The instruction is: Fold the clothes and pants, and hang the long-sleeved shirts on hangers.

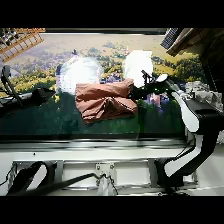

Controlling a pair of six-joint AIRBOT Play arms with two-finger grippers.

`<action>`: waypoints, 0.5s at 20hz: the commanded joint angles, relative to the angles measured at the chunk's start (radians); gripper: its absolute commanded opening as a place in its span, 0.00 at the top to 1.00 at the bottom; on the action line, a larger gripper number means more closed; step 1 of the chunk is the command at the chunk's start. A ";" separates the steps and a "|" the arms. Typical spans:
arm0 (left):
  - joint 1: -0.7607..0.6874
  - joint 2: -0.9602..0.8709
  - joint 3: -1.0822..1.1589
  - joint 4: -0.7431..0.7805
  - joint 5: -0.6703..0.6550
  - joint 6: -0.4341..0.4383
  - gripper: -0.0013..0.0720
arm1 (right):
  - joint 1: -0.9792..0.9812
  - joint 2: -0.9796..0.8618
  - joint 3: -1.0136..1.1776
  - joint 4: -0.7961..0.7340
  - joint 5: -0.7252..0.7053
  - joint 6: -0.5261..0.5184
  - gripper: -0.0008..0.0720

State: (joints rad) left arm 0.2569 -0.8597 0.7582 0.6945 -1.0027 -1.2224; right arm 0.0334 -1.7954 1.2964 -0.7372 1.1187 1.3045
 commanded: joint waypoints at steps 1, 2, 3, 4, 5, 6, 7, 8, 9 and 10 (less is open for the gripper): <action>-0.001 0.000 0.000 0.000 -0.005 0.000 0.49 | -0.011 0.035 0.000 -0.002 -0.004 0.022 0.95; -0.001 0.000 0.000 0.000 -0.006 0.000 0.49 | -0.030 0.055 0.002 -0.005 -0.007 0.023 0.95; -0.001 0.000 0.000 0.000 -0.008 0.000 0.49 | -0.055 0.076 0.003 -0.005 -0.012 0.027 0.95; -0.004 0.000 0.000 0.000 -0.011 0.000 0.49 | -0.083 0.096 0.003 -0.009 -0.021 0.039 0.95; -0.010 0.000 0.000 0.000 -0.011 0.000 0.49 | -0.117 0.117 0.003 -0.022 -0.032 0.062 0.95; -0.020 0.000 0.000 0.000 -0.011 0.000 0.49 | -0.152 0.134 0.004 -0.035 -0.042 0.091 0.95; -0.033 0.000 0.000 0.000 -0.011 0.000 0.49 | -0.192 0.149 0.012 -0.046 -0.045 0.117 0.95; -0.048 0.000 0.000 0.001 -0.010 0.000 0.49 | -0.230 0.158 0.024 -0.056 -0.044 0.140 0.95; -0.063 0.000 0.000 0.001 -0.010 0.000 0.49 | -0.269 0.167 0.040 -0.058 -0.042 0.156 0.95; -0.078 0.000 0.000 0.003 -0.007 0.000 0.49 | -0.310 0.180 0.059 -0.058 -0.042 0.179 0.95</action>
State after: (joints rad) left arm 0.2119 -0.8597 0.7582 0.6949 -1.0138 -1.2224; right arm -0.1799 -1.6508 1.3251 -0.7788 1.0859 1.4155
